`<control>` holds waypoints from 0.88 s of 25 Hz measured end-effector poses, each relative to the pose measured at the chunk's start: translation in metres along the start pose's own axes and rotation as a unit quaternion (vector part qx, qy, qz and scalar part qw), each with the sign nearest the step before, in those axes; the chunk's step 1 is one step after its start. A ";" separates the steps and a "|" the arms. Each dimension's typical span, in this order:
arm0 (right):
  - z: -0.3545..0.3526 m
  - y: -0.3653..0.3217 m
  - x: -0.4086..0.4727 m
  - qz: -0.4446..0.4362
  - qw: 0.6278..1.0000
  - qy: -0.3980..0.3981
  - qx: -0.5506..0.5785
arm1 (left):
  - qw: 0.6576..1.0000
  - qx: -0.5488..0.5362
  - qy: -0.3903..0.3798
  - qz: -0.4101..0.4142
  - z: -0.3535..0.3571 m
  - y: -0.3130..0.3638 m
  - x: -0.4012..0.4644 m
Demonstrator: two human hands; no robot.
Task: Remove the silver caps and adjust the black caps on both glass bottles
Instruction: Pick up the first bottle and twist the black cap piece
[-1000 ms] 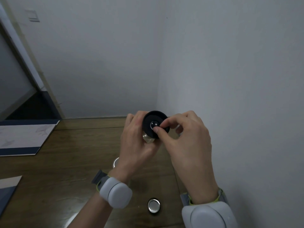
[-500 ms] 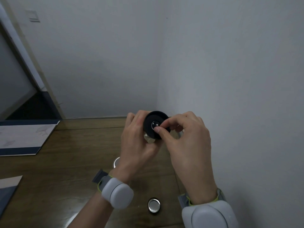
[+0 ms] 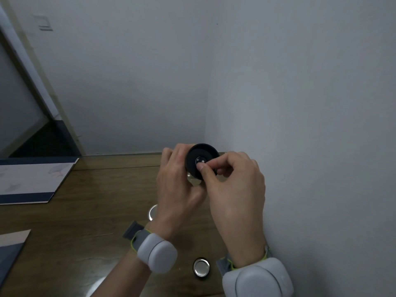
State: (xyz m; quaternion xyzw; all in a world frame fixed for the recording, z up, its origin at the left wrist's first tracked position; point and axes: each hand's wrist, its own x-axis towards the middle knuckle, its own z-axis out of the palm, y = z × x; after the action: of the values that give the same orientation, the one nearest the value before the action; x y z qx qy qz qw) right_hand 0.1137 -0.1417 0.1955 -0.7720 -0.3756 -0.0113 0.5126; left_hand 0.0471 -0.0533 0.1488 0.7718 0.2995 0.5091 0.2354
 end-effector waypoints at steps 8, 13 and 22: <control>0.003 0.002 0.001 -0.018 1.000 -0.015 0.008 | 1.000 0.005 0.006 0.020 0.001 -0.002 0.000; -0.019 0.011 0.018 -0.071 0.993 -0.087 0.047 | 0.992 -0.100 -0.079 -0.016 -0.008 -0.010 0.004; -0.034 0.013 0.027 -0.098 0.985 -0.143 0.018 | 0.977 -0.111 -0.180 0.008 -0.017 -0.009 0.010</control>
State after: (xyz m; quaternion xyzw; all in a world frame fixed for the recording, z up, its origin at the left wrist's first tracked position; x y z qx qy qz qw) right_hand 0.1535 -0.1559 0.2126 -0.7156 -0.5190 0.0555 0.4642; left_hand 0.0320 -0.0390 0.1556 0.8224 0.1876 0.3936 0.3654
